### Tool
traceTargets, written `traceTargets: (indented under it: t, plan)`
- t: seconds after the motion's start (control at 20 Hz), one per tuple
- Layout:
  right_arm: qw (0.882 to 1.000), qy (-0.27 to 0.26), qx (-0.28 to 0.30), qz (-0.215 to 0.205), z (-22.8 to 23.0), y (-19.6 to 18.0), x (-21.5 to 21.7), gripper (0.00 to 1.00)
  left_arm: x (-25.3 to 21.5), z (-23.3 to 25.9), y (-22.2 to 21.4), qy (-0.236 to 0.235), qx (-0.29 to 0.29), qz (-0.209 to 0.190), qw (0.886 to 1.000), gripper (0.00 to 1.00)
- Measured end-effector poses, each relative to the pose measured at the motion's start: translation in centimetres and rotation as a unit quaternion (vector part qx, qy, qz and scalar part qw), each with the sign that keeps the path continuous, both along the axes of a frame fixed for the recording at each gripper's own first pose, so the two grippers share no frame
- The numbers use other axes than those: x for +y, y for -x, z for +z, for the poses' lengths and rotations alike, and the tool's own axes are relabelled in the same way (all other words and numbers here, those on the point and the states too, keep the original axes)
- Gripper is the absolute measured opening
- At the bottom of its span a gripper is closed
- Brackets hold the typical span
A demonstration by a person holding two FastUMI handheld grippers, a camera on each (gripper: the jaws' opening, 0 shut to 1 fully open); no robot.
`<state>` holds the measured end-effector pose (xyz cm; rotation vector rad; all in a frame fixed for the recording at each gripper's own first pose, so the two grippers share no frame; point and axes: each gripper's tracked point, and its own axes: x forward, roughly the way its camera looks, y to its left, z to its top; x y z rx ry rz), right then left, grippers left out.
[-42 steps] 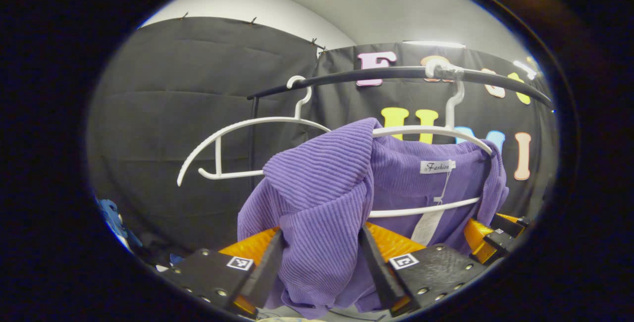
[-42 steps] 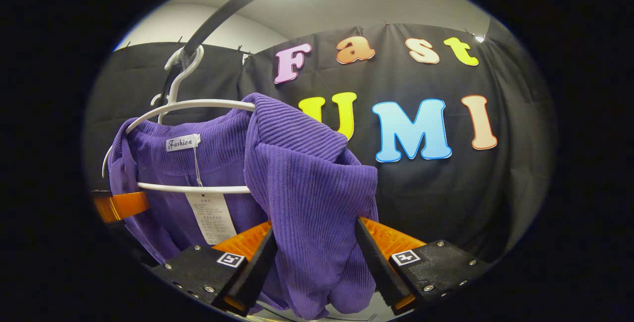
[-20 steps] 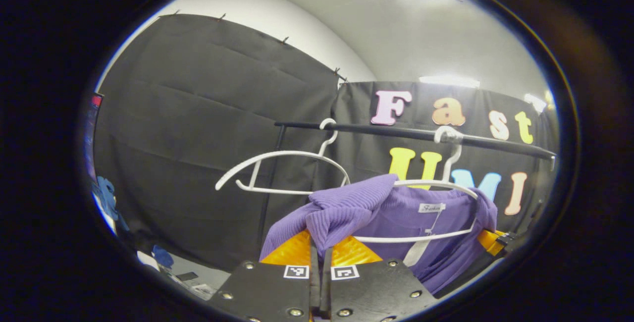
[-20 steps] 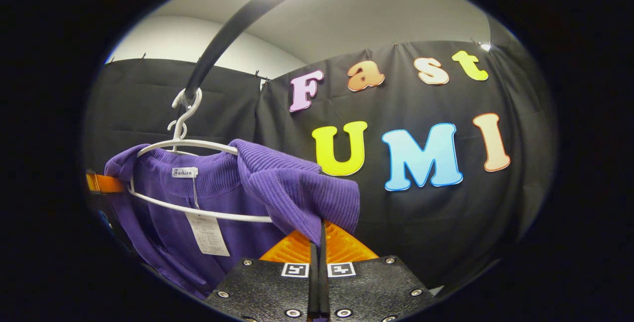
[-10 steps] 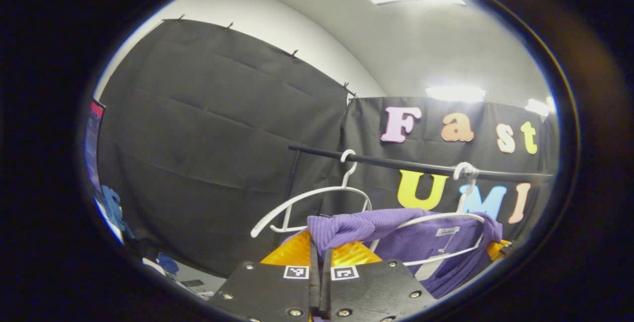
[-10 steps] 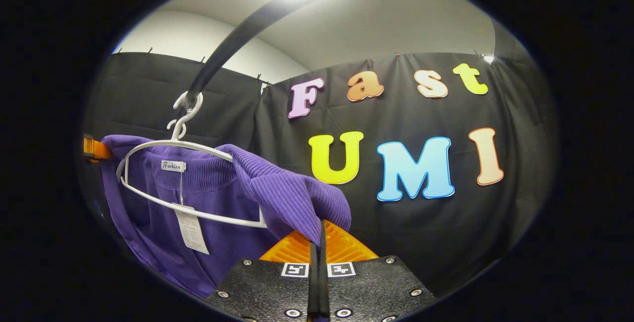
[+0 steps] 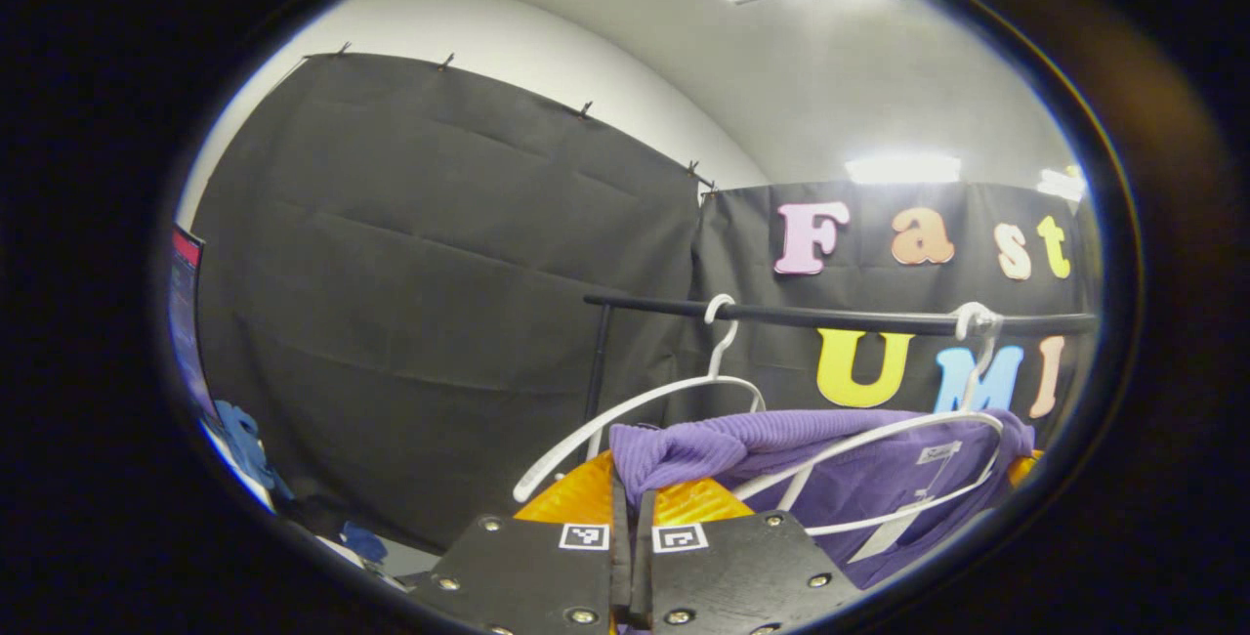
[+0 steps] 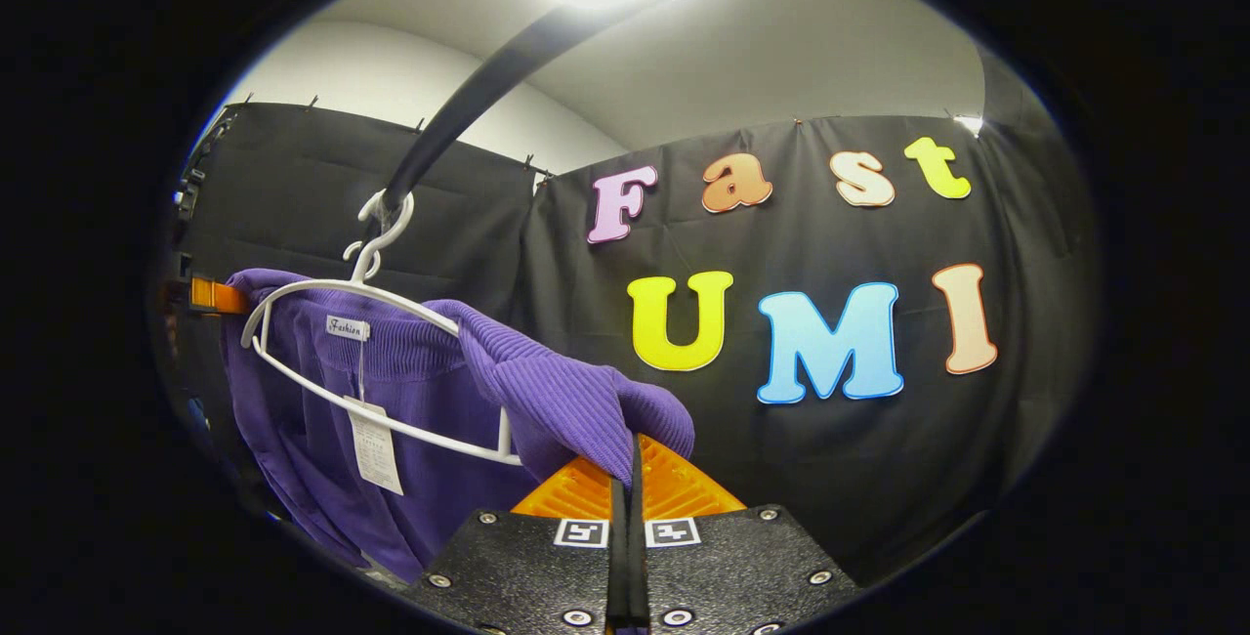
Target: Grasp the clothes on the hanger with both hands and then place them into the laundry hamper below.
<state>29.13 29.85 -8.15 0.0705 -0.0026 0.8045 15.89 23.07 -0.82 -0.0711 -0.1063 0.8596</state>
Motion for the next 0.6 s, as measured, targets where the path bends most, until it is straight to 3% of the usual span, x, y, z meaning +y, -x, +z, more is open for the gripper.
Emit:
traceTargets:
  t: [0.25, 0.6]
  plan:
    - [1.000, 0.004, 0.013, -0.008, -0.1, 0.3, -0.6, 0.00, 1.2, -1.7, 0.5, 0.007, 0.014, -0.021, 1.000, 0.01]
    - [0.998, 0.027, 0.023, -0.056, 0.6, 1.3, -1.4, 0.00, 0.8, -5.1, 1.1, 0.034, 0.031, -0.080, 0.996, 0.05]
